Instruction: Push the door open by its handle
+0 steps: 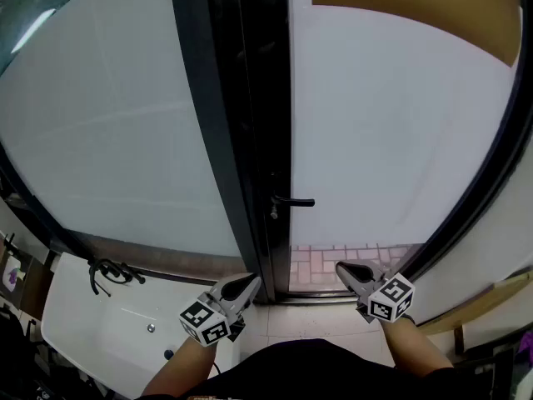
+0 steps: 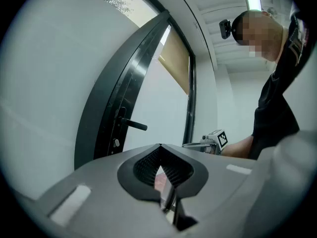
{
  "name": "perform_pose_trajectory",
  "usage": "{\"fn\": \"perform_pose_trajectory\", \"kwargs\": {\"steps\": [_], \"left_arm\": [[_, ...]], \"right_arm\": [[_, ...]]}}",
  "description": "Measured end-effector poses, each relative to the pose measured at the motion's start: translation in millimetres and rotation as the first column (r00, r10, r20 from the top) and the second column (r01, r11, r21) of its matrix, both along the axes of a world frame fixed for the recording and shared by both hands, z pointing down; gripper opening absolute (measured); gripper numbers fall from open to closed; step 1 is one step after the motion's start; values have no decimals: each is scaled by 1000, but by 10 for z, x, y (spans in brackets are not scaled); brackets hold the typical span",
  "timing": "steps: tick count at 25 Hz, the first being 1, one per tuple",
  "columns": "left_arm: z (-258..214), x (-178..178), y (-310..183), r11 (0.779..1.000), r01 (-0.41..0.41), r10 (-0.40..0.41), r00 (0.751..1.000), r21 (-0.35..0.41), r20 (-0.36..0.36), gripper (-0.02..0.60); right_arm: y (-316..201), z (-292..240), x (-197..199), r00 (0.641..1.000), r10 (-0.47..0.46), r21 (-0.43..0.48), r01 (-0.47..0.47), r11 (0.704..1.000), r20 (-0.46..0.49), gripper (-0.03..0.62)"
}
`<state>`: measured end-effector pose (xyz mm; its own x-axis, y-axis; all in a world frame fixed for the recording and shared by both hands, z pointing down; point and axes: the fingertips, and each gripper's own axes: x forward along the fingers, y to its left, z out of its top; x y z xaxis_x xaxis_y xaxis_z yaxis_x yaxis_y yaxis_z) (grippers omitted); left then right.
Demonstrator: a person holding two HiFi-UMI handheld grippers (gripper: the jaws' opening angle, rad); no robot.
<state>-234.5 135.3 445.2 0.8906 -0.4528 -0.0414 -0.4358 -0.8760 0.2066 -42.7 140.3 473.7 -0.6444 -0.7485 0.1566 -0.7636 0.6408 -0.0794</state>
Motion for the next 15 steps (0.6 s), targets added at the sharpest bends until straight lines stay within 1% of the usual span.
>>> {"fn": "perform_pose_trajectory", "kwargs": {"steps": [3,4,5,7,8,10,13,15], "left_arm": [[-72,-23,-50,1000,7,-7,1000,-5,7,-3],[-73,-28,-61,1000,5,-5,1000,-5,5,-3],[-61,-30,-69,1000,1,-1,1000,-3,2,-3],[-41,-32,-78,1000,-7,7,1000,2,3,-5],[-41,-35,-84,1000,-10,10,1000,5,5,-5],[-46,-52,-105,1000,-15,15,1000,9,8,-3],[-39,-90,-157,1000,-21,21,1000,6,5,-3],[-32,-119,-198,1000,-23,23,1000,3,9,-3]], "right_arm": [[-267,-203,-24,998,-37,27,38,999,-49,5],[-363,-290,-43,996,-51,37,54,998,-73,30],[-463,-380,-68,993,-66,47,71,996,-103,77],[-673,-543,-151,979,-94,61,107,992,-183,106],[-779,-606,-213,967,-111,61,128,990,-229,132],[-989,-676,-362,933,-146,51,171,984,-328,161],[-1309,-656,-576,863,-189,20,224,974,-468,169],[-1513,-620,-703,816,-208,-3,246,969,-539,169]]}}
